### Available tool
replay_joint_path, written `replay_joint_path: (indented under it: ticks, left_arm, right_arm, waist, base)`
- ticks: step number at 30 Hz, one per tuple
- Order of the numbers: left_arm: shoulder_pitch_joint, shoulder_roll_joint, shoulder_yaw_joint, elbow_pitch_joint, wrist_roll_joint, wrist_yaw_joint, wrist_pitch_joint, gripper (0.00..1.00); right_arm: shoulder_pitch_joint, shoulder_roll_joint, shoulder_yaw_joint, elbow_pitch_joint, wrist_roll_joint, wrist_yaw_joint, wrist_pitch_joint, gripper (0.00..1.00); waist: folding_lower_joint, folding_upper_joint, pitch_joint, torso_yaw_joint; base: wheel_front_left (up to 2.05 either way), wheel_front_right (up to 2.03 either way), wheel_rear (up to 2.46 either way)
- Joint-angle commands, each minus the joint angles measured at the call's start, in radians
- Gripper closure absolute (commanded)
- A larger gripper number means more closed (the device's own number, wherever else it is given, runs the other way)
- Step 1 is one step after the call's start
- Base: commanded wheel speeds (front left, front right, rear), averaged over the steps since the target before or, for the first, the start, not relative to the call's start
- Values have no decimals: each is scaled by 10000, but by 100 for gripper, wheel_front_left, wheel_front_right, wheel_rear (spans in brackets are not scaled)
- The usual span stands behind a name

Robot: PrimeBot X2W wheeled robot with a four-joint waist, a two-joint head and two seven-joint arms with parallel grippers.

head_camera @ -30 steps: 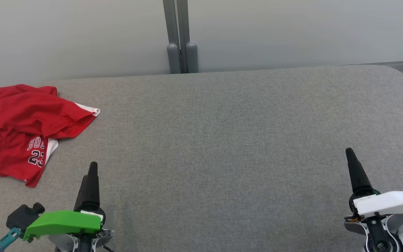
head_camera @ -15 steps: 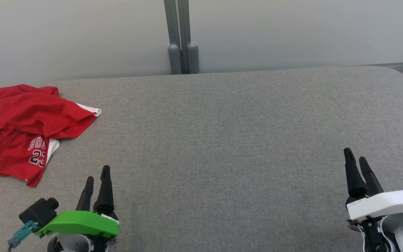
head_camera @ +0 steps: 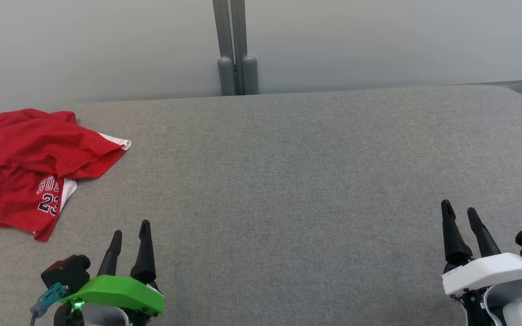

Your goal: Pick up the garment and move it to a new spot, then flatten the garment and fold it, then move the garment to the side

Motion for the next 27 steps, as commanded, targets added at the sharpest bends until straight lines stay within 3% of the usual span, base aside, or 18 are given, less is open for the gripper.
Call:
replay_joint_path:
  ticks: [1, 27]
  left_arm:
    - [-29, 131, -65, -93, 354, 75, -107, 0]
    - [104, 507, -827, -243, 3112, 540, -754, 0]
  right_arm:
    - [20, -61, 2, -52, -354, 4, -118, 0]
    - [185, -190, -190, -289, -3068, 4, -762, 0]
  waist:
    - [0, 0, 0, 3]
    - [0, 0, 57, 64]
  base:
    - [0, 0, 0]
    - [0, 0, 0]
